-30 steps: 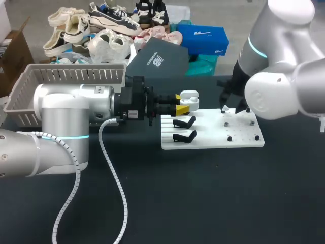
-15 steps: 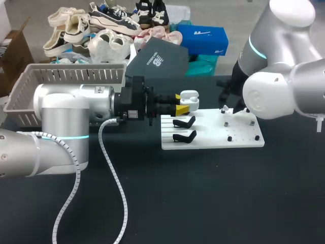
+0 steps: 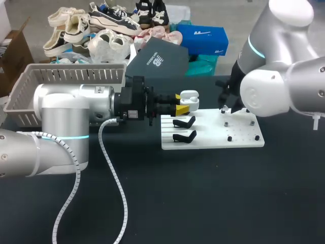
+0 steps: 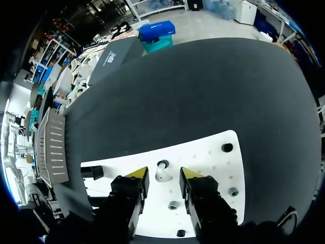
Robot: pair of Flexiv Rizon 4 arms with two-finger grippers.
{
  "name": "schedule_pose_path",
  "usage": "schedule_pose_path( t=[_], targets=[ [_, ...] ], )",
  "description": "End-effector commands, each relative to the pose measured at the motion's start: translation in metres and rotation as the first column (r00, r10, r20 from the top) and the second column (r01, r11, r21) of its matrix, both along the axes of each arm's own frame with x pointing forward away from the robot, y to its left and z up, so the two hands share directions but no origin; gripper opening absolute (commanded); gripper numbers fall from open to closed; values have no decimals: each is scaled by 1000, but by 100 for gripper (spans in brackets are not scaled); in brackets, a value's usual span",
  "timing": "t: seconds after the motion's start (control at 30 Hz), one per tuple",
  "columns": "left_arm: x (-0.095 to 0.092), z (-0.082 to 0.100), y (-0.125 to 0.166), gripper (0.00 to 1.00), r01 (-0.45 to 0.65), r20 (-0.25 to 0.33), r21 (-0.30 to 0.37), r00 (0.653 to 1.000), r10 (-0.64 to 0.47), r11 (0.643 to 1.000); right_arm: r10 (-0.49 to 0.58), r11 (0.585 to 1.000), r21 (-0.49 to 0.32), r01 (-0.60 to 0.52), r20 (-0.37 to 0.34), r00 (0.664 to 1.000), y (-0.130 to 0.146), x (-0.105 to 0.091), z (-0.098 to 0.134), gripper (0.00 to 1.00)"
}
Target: Pick up each earbud case from the left stands, insert the matching earbuds, close the lid, and place the case in the box.
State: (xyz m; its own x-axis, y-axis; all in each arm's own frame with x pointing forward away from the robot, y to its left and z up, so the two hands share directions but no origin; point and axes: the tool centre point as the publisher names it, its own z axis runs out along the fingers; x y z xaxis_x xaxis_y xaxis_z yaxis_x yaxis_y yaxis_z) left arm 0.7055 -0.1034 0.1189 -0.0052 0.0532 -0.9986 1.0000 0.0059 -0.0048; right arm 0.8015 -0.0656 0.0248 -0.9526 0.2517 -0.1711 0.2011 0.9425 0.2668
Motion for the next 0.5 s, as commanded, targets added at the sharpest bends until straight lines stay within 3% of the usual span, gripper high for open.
schedule_pose_path(
  t=[0.03, 0.2, 0.3, 0.5],
  targets=[
    [1, 0, 0, 0, 2, 0, -1, 1000, -2, 1000, 3, 1000, -2, -3, -8, 1000, 2, 3, 0, 33],
    [1, 0, 0, 0, 2, 0, -1, 1000, -2, 1000, 5, 1000, -3, -5, -11, 1000, 3, 4, 0, 23],
    [1, 0, 0, 0, 2, 0, -1, 1000, -2, 1000, 6, 1000, -6, -6, -12, 1000, 3, 4, 0, 0],
    [1, 0, 0, 0, 2, 0, -1, 1000, -2, 1000, 7, 1000, -11, -7, -12, 1000, 1, 2, 3, 0]
  ],
)
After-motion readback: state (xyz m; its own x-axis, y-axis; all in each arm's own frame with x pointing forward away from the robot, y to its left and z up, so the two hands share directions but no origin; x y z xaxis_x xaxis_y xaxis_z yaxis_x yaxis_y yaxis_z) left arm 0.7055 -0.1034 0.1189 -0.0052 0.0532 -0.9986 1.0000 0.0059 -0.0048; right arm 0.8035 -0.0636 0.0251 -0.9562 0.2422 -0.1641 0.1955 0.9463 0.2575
